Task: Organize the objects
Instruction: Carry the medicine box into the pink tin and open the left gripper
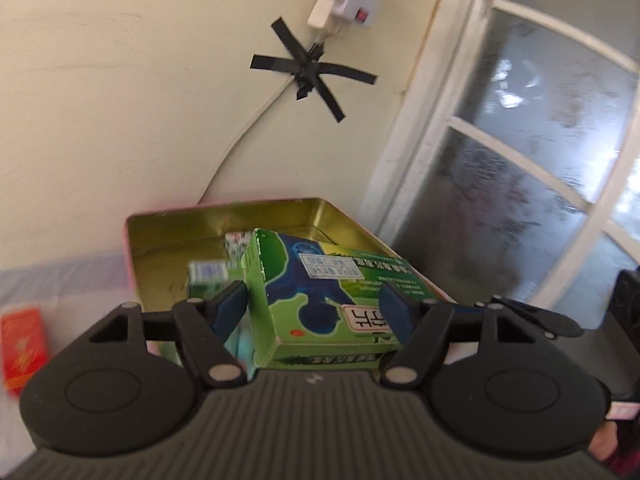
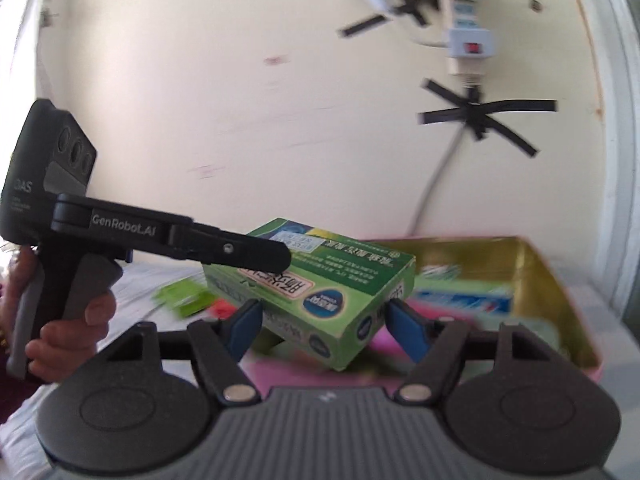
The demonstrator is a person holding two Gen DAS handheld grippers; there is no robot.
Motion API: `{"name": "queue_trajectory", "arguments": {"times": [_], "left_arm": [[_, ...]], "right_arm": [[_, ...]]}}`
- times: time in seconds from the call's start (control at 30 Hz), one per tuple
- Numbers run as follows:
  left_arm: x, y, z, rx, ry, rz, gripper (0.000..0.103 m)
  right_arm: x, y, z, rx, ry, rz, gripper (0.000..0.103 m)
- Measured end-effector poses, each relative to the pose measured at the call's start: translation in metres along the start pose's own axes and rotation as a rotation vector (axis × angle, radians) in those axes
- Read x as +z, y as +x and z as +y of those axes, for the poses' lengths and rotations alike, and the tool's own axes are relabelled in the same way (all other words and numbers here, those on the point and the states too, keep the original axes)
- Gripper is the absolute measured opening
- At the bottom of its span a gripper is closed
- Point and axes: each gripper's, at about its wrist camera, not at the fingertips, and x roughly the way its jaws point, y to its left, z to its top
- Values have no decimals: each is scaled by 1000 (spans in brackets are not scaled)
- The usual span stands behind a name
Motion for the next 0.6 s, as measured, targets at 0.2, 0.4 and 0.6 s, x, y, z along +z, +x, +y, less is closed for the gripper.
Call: {"name": "queue_trajectory", "arguments": {"times": [0.2, 0.4, 0.6], "left_arm": [[13, 72, 5, 50, -6, 64, 75], [0, 93, 2, 92, -4, 173, 75], [2, 55, -4, 86, -36, 116, 75]], "right_arm": [[16, 64, -58, -76, 49, 86, 71], [9, 89, -77, -136, 104, 157, 81], [6, 66, -71, -149, 155, 95, 83]]}}
